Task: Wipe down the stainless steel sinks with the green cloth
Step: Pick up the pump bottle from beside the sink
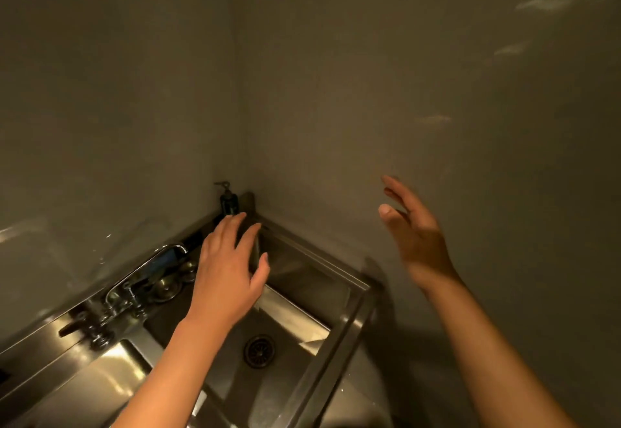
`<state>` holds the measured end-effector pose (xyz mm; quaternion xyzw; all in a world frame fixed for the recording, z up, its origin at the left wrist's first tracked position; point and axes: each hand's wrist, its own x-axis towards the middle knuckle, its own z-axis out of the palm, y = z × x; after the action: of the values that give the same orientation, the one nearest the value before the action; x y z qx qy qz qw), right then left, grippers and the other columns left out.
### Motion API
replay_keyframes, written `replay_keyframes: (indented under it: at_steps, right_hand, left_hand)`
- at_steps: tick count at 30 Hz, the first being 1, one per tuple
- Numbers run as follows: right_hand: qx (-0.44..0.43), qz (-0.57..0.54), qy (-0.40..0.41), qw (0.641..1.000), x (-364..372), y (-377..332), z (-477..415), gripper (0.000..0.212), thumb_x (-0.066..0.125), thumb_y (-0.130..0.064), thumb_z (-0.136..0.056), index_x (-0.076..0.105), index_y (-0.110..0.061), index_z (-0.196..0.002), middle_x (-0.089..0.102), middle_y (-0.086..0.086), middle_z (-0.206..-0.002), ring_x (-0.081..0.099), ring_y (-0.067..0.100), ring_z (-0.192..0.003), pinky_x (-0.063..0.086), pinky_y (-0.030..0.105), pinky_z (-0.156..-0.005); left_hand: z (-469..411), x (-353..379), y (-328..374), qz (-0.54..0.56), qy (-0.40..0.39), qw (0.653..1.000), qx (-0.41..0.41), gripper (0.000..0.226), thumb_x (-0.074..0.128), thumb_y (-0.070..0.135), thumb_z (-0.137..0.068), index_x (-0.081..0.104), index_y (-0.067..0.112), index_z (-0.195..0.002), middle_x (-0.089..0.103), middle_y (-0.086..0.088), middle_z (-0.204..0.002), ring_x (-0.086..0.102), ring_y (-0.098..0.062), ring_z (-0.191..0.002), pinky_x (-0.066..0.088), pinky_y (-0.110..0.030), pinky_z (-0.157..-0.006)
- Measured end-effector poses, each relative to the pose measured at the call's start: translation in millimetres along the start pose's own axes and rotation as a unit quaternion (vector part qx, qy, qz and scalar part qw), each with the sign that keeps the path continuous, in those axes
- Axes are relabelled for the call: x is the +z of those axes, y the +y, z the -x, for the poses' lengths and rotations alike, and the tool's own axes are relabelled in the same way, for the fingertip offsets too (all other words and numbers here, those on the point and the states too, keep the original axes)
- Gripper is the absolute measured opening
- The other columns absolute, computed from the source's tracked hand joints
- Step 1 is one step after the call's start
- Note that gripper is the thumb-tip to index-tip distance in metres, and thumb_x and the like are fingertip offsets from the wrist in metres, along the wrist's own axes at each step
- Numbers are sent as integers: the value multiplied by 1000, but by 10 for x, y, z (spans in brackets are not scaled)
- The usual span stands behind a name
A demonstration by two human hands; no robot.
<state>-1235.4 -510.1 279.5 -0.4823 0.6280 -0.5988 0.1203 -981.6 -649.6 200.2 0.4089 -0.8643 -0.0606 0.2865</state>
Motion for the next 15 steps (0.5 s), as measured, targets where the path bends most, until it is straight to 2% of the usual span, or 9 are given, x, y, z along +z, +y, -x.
replay_keyframes:
  at_steps: [2, 5, 11, 15]
  right_hand:
    - [-1, -1, -29, 1000, 233, 58, -134, 50, 57, -37, -91, 52, -38, -141, 52, -16, -145, 47, -3, -134, 39, 32, -114]
    - [-9, -8, -59, 998, 579, 116, -327, 45, 61, -26, -96, 53, -33, -140, 53, -11, -146, 49, 2, -134, 39, 38, -115]
    - [-14, -8, -134, 991, 1189, 255, -712, 47, 56, -37, -92, 52, -41, -139, 53, -12, -144, 49, -4, -131, 40, 30, -110]
    - [-24, -6, -164, 986, 1575, 448, -959, 43, 59, -17, -101, 53, -30, -142, 54, -5, -144, 51, 6, -132, 42, 45, -114]
  left_hand:
    - [-45, -29, -224, -10, -4, 1000, -22, 63, 40, 49, -97, 52, 17, -150, 39, -11, -161, 30, -32, -153, 32, -58, -121]
    - [-13, -122, -537, -26, 2, 998, -56, 61, 42, 49, -98, 51, 19, -150, 38, -9, -161, 28, -30, -153, 33, -57, -122]
    - [161, -303, -1072, -49, 18, 989, -137, 58, 42, 49, -99, 51, 21, -149, 37, -7, -161, 27, -29, -154, 34, -55, -121]
    - [275, -371, -1286, -70, 23, 982, -174, 56, 44, 48, -99, 50, 22, -148, 37, -7, -161, 28, -29, -153, 35, -54, -120]
